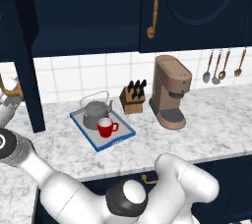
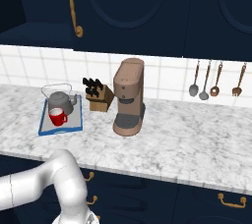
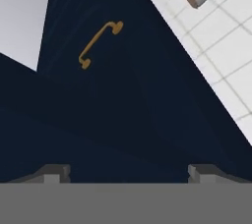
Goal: Pick the kettle from the counter and place it on the tray. Then pick the mug from the cabinet and place it on the tray. Then close the cabinet doors.
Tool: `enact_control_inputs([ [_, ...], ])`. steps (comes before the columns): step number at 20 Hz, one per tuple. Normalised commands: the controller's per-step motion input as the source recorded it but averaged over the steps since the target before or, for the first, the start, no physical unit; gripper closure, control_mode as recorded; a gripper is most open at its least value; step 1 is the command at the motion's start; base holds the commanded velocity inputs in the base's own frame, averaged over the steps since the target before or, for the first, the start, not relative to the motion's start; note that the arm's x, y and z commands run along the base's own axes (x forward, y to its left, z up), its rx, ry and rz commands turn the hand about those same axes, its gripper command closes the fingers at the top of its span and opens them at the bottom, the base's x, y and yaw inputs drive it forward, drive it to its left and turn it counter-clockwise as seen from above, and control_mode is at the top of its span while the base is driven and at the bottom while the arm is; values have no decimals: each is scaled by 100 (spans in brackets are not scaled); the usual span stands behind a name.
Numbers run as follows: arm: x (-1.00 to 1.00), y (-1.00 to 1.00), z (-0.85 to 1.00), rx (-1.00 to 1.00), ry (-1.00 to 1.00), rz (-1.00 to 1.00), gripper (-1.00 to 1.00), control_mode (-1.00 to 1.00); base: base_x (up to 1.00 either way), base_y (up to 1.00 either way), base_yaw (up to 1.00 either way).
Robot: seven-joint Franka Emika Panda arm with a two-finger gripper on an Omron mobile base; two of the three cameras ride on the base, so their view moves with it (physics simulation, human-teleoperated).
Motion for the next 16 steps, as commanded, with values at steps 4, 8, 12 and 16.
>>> enact_control_inputs([
  [4,2,-65,46,0,0,5,-100,-100,0,0,0],
  [8,17,-71,37,5,0,18,-100,-100,0,0,0],
  [12,36,-76,19,1,6,22,-100,-100,0,0,0],
  [16,52,-69,10,0,18,26,-100,-100,0,0,0],
])
